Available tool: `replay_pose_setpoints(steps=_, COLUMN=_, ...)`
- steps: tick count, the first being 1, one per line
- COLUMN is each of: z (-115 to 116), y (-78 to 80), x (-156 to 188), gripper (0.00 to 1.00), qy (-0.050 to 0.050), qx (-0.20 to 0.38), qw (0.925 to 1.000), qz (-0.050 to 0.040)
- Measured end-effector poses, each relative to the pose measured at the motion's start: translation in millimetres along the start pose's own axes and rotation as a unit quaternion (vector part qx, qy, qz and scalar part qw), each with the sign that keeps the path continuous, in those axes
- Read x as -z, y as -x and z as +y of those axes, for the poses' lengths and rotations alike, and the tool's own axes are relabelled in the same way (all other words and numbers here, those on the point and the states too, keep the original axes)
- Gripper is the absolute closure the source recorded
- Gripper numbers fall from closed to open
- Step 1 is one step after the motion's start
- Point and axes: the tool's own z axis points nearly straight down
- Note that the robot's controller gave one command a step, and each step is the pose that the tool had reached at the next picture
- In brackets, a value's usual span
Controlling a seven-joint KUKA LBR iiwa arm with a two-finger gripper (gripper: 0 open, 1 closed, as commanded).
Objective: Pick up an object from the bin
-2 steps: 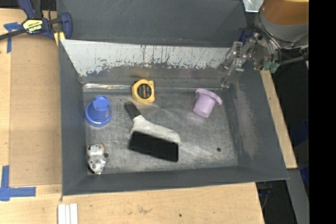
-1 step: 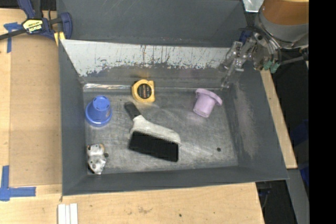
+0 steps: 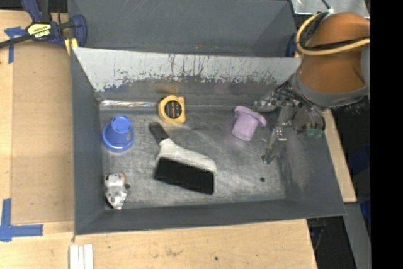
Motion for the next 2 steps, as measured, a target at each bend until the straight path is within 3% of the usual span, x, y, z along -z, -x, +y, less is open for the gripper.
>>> replay_pose_setpoints(steps=1, z=-0.4, y=-0.6, x=-2.1, gripper=1.0, qy=0.0, qx=0.001, qw=1.0, qz=0.0002)
replay_pose_setpoints(steps=2, z=-0.3, y=-0.6, x=-2.1, gripper=0.0, qy=0.0, qx=0.002, qw=1.0, qz=0.0002)
